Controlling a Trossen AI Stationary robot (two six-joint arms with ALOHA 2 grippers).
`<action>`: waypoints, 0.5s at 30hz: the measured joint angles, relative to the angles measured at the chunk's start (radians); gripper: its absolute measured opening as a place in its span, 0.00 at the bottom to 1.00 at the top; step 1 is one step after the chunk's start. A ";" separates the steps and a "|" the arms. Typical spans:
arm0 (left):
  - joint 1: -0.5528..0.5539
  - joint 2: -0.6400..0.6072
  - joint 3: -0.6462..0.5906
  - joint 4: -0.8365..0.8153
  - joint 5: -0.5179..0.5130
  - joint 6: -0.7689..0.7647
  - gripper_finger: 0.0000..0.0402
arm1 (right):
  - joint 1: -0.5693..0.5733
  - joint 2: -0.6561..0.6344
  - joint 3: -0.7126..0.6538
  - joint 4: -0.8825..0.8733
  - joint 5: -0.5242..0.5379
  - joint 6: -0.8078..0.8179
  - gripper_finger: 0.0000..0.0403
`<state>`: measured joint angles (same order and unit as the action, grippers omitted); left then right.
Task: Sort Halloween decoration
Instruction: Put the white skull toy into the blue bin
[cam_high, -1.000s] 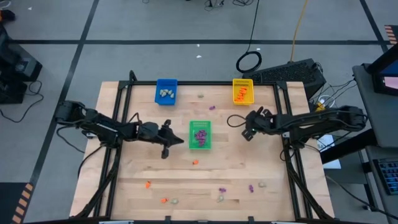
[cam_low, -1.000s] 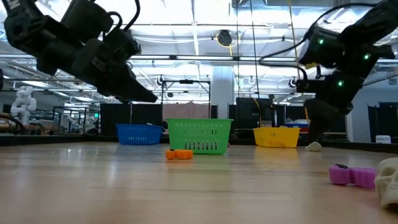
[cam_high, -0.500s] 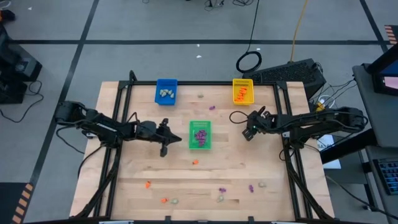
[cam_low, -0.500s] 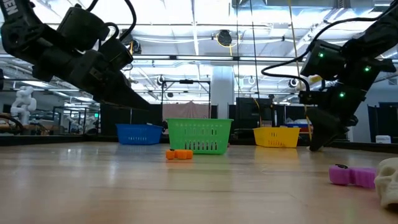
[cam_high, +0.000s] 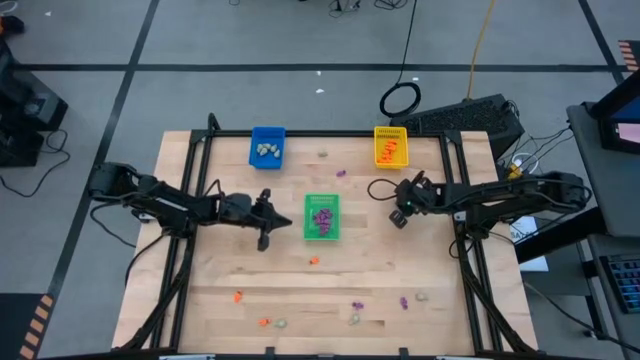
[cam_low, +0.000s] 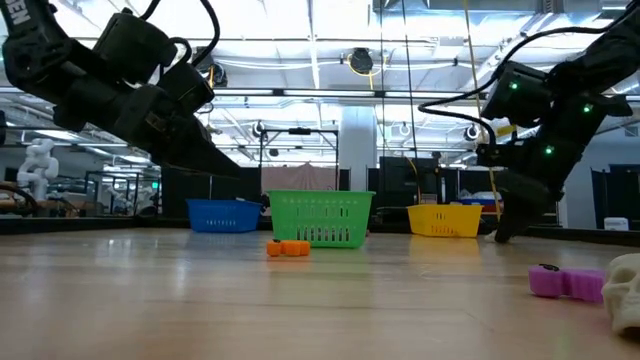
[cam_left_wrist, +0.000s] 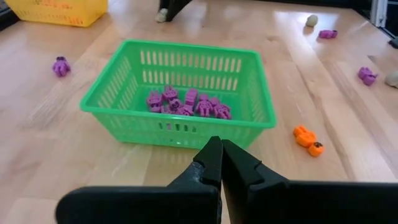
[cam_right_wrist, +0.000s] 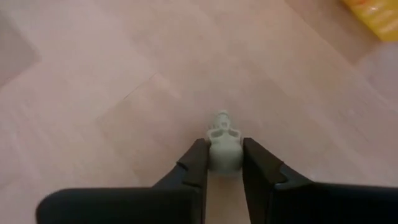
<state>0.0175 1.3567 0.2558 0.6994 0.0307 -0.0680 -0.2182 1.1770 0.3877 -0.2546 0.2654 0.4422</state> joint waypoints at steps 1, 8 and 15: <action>0.005 0.000 0.000 0.000 0.000 0.002 0.02 | 0.005 0.001 0.007 -0.003 -0.011 -0.005 0.11; 0.049 -0.014 -0.003 0.011 0.048 0.048 0.02 | 0.052 0.001 0.041 0.097 -0.043 -0.048 0.12; 0.087 -0.074 -0.003 0.021 0.082 0.051 0.02 | 0.085 0.000 0.042 0.263 -0.087 -0.129 0.12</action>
<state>0.1048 1.2828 0.2524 0.7208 0.1123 -0.0172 -0.1337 1.1774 0.4294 0.0089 0.1787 0.3137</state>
